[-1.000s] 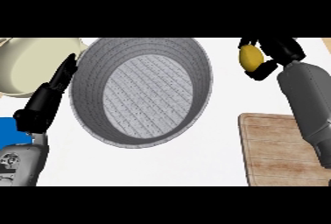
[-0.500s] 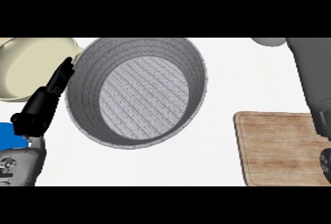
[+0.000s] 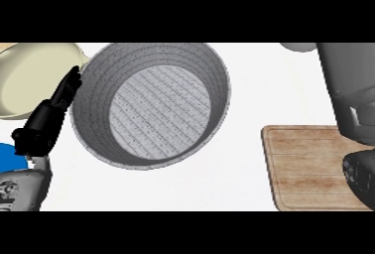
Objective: Pick the lemon from the cutting board and place it in the basket
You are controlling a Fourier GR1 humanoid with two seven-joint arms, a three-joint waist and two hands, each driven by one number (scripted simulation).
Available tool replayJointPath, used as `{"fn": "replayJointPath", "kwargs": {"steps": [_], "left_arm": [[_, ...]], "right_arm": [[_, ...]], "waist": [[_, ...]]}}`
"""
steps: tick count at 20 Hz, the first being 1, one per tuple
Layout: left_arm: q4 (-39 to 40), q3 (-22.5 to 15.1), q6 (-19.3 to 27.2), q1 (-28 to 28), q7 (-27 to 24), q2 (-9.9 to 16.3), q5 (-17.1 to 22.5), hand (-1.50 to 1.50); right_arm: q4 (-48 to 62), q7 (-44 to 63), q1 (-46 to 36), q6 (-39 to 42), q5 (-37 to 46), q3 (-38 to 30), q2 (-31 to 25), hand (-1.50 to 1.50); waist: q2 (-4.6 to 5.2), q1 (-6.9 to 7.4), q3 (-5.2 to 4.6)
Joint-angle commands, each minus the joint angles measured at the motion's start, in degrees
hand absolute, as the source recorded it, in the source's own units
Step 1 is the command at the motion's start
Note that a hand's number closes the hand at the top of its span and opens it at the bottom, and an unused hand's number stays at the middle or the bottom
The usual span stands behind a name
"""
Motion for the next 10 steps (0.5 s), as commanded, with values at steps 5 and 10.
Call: {"fn": "replayJointPath", "kwargs": {"steps": [5,10], "left_arm": [[0.54,1.4,-1.45,0.76,-1.91,1.0,0.39,0.0],[-0.56,1.69,-1.35,-0.9,0.75,0.84,0.51,0.0]], "right_arm": [[0.12,12.63,-7.33,-0.12,-1.67,1.71,7.35,1.5],[0.11,17.26,-7.27,1.39,-1.58,4.53,12.18,1.5]], "waist": [[0.25,0.31,-0.02],[0.13,0.03,0.0]]}}
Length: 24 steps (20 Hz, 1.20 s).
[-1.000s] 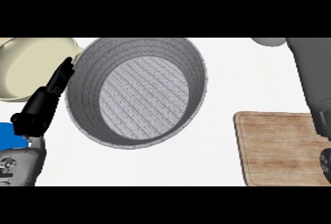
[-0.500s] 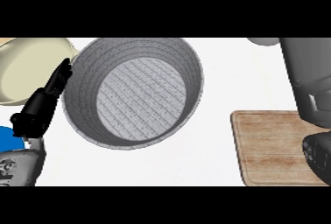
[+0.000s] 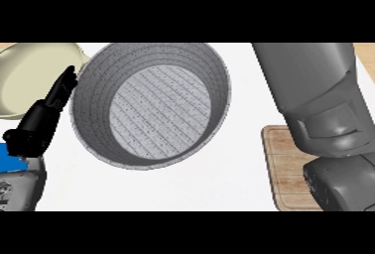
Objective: Pick the lemon from the cutting board and place it in the basket
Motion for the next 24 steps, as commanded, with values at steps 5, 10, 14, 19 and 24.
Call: {"fn": "replayJointPath", "kwargs": {"steps": [5,10,14,19,24], "left_arm": [[-4.14,-0.43,-0.33,4.05,-0.04,-0.64,-0.15,0.0],[0.14,0.06,0.38,0.2,-0.88,-1.06,-0.92,0.0],[-1.01,0.82,-0.81,-0.23,0.66,-0.26,0.12,0.0],[0.22,1.07,-1.76,0.2,-0.43,-0.24,0.32,0.0],[-2.17,-0.91,1.07,2.07,-0.29,-2.66,-2.74,0.0]], "right_arm": [[2.48,8.79,-2.94,3.91,-0.43,3.19,3.95,1.5],[4.95,6.27,-1.87,3.44,6.8,10.51,1.91,1.5],[3.2,4.76,0.65,2.75,11.59,16.06,1.92,1.5],[4.8,2.05,-0.95,5.94,13.43,18.33,0.66,1.5],[4.99,0.48,1.99,8.63,10.41,16.22,2.23,-1.5]], "waist": [[-0.18,0.41,0.01],[0.44,0.34,-0.05],[0.22,0.11,0.0],[0.35,0.4,-0.02],[0.23,0.17,0.01]]}}
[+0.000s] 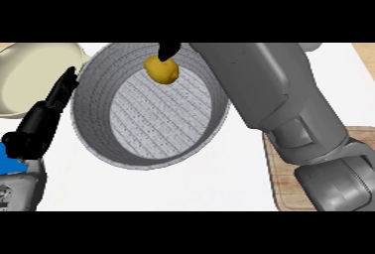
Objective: Pick the lemon from the cutting board and place it in the basket
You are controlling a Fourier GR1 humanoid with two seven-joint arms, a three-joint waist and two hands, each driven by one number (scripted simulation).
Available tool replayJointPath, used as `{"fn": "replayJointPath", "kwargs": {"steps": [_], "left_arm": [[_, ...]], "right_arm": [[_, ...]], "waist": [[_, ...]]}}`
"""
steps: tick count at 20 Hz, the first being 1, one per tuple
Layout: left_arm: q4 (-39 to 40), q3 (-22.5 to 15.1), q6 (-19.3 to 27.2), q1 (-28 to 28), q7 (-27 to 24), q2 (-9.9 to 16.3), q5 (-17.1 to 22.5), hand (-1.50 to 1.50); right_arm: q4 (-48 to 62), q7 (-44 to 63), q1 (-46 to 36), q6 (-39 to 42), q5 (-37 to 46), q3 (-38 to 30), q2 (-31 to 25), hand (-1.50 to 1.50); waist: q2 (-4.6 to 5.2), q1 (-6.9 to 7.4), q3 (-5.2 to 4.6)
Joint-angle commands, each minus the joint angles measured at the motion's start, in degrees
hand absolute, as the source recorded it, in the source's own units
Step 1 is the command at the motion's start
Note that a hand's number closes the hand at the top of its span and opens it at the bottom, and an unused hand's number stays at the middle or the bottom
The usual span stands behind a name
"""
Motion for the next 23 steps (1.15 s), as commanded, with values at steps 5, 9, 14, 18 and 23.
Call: {"fn": "replayJointPath", "kwargs": {"steps": [5,9,14,18,23], "left_arm": [[2.35,-0.95,2.57,-0.62,-1.52,-2.51,-2.49,0.0],[1.8,-1.57,1.47,-0.84,-0.95,-1.98,-2.45,0.0],[1.38,-0.09,-0.92,-0.7,-1.23,-0.08,-0.55,0.0],[-0.29,1.07,-1.95,0.44,-1.75,0.9,0.62,0.0],[-2.08,-0.19,-0.21,-0.51,1.26,-1.06,-0.33,0.0]], "right_arm": [[-0.47,0.08,0.98,-0.3,-5.16,-4.89,1.17,-1.5],[1.6,3.99,0.02,-7.85,-12.65,-15.13,2.04,-1.5],[2.3,8.81,-1.31,-19.64,-16.13,-22.29,-1.39,-1.5],[3.51,8.99,0.25,-24.34,-17.48,-25.31,-4.5,-1.5],[6.17,4.06,4.16,-22.13,-19.47,-29.2,-15.35,-1.5]], "waist": [[-0.03,-0.35,0.01],[0.19,0.37,0.02],[0.55,1.14,-0.03],[0.4,1.28,-0.03],[0.69,1.29,0.07]]}}
